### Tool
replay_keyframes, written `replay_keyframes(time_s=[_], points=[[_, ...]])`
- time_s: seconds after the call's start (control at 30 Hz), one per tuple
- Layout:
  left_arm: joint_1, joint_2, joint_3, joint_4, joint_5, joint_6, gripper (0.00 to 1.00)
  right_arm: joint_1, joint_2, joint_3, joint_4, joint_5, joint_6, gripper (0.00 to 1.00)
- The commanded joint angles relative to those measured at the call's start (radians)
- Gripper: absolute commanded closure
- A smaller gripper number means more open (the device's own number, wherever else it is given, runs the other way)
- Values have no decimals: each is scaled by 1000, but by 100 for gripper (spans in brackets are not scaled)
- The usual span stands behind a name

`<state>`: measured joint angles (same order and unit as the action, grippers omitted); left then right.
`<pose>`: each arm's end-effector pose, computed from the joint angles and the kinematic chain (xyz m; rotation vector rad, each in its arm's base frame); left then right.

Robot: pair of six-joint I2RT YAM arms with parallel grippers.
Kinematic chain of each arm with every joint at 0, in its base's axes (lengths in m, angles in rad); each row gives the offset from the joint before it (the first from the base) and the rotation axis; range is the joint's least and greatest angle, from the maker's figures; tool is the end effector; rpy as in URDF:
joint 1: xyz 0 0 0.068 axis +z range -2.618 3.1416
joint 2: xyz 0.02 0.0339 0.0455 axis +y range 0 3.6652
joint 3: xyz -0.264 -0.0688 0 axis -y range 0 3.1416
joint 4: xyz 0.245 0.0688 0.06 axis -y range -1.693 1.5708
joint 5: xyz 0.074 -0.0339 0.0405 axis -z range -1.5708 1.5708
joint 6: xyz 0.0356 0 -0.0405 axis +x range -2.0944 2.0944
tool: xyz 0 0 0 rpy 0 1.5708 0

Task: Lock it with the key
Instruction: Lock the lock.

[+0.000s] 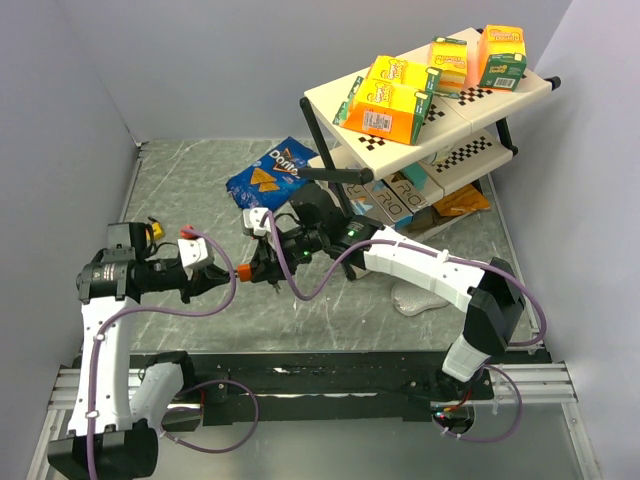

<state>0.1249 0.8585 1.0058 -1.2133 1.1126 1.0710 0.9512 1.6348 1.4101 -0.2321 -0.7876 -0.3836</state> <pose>0.1274 -0.0162 0.3301 1.2094 1.6516 -0.7453 0.1990 0.3224 0.3371 -1.6477 1.2531 1.1489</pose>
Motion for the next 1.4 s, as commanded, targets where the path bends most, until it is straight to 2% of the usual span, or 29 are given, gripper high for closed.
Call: replay_keyframes(time_s=[0.0, 0.13, 0.3, 0.4, 0.57, 0.7, 0.8, 1.07, 1.17, 1.3, 1.37], points=[[-47, -35, -33, 226, 125, -173, 99, 37, 28, 56, 157, -44, 45, 100], [-88, -44, -61, 325, 125, -295, 99, 57, 33, 56, 203, -19, 48, 100], [-151, -38, -84, 388, 119, -356, 99, 66, 37, 52, 259, -12, 22, 100], [-171, -29, -82, 373, 119, -339, 99, 70, 30, 30, 304, -4, -4, 100], [-172, 19, -42, 236, 119, -238, 99, 69, 8, -20, 341, 2, -69, 100], [-172, 47, -21, 190, 128, -184, 99, 64, -24, -80, 373, -16, -115, 100], [-172, 42, -29, 233, 139, -210, 99, 66, -41, -115, 404, -36, -124, 100], [-176, -26, -96, 449, 164, -385, 99, 66, -49, -126, 533, -120, 28, 100], [-186, -23, -96, 420, 159, -340, 99, 67, -41, -112, 560, -130, 61, 100], [-194, 11, -84, 293, 138, -188, 99, 63, -30, -94, 583, -108, 84, 100], [-192, 14, -76, 250, 127, -169, 99, 52, -30, -86, 576, -99, 89, 100]])
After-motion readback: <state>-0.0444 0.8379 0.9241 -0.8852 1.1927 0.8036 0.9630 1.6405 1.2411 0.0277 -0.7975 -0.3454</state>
